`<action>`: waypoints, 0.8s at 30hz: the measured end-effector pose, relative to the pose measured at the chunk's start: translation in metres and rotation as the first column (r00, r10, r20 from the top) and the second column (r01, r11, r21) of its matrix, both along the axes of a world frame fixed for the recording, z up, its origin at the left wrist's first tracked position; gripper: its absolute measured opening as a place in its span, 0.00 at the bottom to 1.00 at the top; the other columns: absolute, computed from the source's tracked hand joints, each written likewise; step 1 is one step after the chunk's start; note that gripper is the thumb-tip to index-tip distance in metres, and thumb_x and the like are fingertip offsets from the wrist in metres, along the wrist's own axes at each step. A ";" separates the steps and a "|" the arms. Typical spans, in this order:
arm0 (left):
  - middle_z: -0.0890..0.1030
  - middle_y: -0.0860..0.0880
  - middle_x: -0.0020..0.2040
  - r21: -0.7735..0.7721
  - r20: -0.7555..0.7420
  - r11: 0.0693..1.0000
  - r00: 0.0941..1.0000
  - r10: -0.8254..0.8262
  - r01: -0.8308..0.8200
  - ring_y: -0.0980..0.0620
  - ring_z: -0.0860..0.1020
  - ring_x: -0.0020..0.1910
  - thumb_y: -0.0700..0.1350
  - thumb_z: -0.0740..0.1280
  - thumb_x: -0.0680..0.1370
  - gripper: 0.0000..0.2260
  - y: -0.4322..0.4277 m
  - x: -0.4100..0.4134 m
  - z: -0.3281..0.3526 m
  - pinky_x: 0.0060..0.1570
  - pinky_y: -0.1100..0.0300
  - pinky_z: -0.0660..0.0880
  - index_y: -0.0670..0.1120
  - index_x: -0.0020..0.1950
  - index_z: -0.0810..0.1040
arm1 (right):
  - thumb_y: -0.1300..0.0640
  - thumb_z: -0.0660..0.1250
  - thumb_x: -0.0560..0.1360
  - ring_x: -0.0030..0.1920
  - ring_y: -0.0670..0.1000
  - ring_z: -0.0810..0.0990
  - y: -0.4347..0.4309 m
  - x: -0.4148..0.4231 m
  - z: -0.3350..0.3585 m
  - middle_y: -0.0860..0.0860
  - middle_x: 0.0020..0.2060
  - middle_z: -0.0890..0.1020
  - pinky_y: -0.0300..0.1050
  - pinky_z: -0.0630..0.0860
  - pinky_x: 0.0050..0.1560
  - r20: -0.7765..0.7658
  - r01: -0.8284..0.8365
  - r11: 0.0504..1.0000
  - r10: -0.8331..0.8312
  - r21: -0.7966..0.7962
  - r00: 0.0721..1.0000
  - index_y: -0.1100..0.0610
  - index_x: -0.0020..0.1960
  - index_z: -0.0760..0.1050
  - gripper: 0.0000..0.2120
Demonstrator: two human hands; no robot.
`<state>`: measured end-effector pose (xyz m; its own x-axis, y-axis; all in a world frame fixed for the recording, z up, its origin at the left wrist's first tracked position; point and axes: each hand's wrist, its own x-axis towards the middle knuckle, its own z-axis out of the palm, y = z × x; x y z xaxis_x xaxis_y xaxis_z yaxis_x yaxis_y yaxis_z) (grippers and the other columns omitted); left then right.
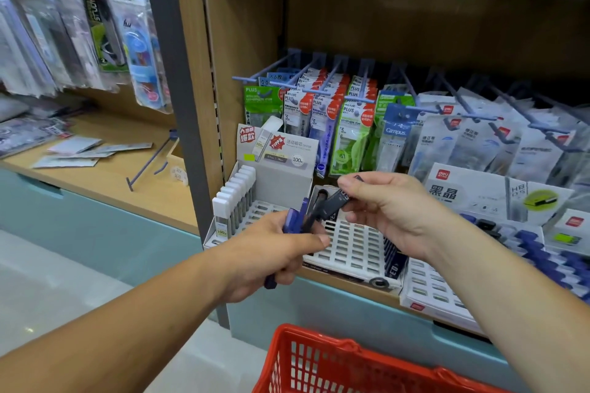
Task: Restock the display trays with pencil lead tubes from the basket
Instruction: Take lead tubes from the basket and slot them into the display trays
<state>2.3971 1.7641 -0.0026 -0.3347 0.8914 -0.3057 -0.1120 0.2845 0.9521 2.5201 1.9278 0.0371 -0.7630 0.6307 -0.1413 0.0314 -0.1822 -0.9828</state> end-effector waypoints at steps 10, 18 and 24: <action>0.76 0.47 0.36 0.089 -0.103 0.996 0.994 0.024 -0.015 0.54 0.69 0.30 0.48 0.66 0.84 0.12 -0.004 0.007 -0.002 0.28 0.62 0.62 0.38 0.59 0.74 | 0.68 0.55 0.85 0.32 0.52 0.80 -0.003 -0.003 0.001 0.57 0.35 0.75 0.51 0.84 0.41 -0.060 0.141 0.990 -0.142 -0.011 0.988 0.59 0.64 0.79 0.16; 0.83 0.46 0.39 0.105 -0.131 0.994 0.991 0.024 -0.010 0.53 0.72 0.29 0.48 0.72 0.81 0.07 -0.004 0.010 -0.004 0.29 0.62 0.63 0.47 0.55 0.80 | 0.55 0.72 0.78 0.26 0.46 0.57 -0.015 0.005 0.000 0.45 0.23 0.69 0.36 0.51 0.25 0.186 -0.238 0.953 0.203 0.187 0.961 0.60 0.55 0.82 0.10; 0.70 0.47 0.33 0.110 -0.068 0.992 0.996 0.065 -0.057 0.53 0.61 0.27 0.47 0.69 0.83 0.06 -0.002 0.003 -0.006 0.28 0.61 0.56 0.46 0.51 0.78 | 0.60 0.73 0.77 0.26 0.48 0.64 -0.001 0.008 -0.002 0.53 0.27 0.71 0.35 0.56 0.22 0.156 -0.116 0.968 0.082 0.224 0.984 0.60 0.52 0.84 0.05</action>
